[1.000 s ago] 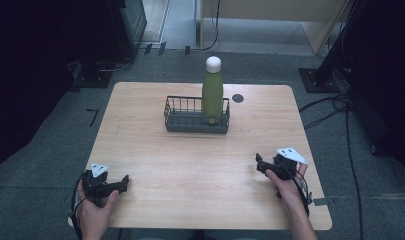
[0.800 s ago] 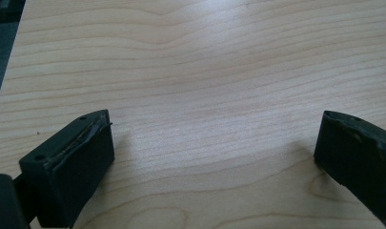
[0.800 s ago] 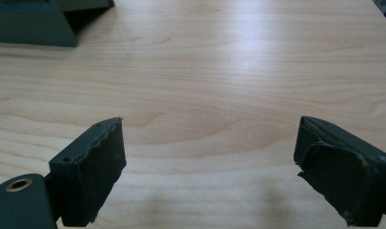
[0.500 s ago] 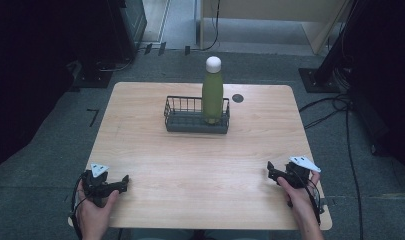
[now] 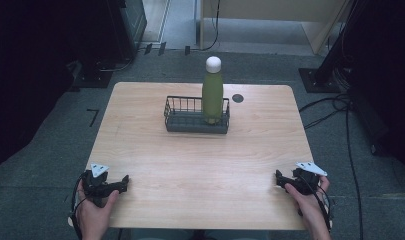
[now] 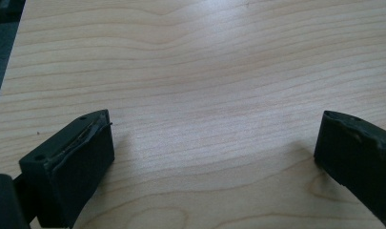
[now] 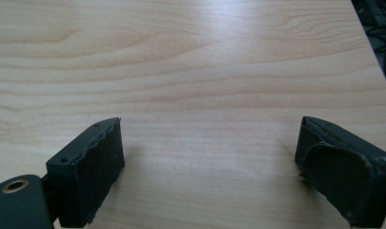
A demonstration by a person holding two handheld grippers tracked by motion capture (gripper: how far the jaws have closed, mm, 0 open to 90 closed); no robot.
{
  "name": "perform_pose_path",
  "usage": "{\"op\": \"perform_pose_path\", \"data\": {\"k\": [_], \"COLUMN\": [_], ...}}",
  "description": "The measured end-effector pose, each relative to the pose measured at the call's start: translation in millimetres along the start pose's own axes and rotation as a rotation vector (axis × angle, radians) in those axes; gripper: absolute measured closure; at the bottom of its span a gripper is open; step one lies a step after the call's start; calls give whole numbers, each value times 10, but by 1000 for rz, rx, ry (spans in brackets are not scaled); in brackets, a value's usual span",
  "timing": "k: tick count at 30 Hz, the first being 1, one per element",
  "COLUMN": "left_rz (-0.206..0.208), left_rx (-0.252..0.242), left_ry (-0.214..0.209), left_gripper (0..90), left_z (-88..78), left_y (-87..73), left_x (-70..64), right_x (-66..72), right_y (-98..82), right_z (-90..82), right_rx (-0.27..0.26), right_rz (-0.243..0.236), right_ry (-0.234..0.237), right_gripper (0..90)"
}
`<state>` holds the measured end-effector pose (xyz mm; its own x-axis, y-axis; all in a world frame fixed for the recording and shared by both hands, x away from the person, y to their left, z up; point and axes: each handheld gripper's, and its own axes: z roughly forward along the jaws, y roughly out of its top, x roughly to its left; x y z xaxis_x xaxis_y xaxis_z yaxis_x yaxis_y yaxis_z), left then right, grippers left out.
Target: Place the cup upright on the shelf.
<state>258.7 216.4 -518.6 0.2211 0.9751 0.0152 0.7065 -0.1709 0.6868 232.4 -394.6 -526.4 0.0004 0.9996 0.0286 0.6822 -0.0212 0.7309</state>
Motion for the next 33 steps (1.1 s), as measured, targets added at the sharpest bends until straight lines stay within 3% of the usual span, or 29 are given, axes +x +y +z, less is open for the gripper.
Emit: {"op": "perform_pose_path", "data": {"k": [12,33], "left_rz": [-1,-1], "left_rx": [1,1], "left_ry": [-1,-1], "left_gripper": [2,2], "left_z": [0,0], "left_y": [1,1], "left_x": [0,0], "right_x": [-185,-208], "right_y": [-139,-142], "right_z": [-151,-152], "right_rx": [1,8], "right_rz": [-7,34], "right_ry": [8,-32], "right_gripper": [85,56]}}
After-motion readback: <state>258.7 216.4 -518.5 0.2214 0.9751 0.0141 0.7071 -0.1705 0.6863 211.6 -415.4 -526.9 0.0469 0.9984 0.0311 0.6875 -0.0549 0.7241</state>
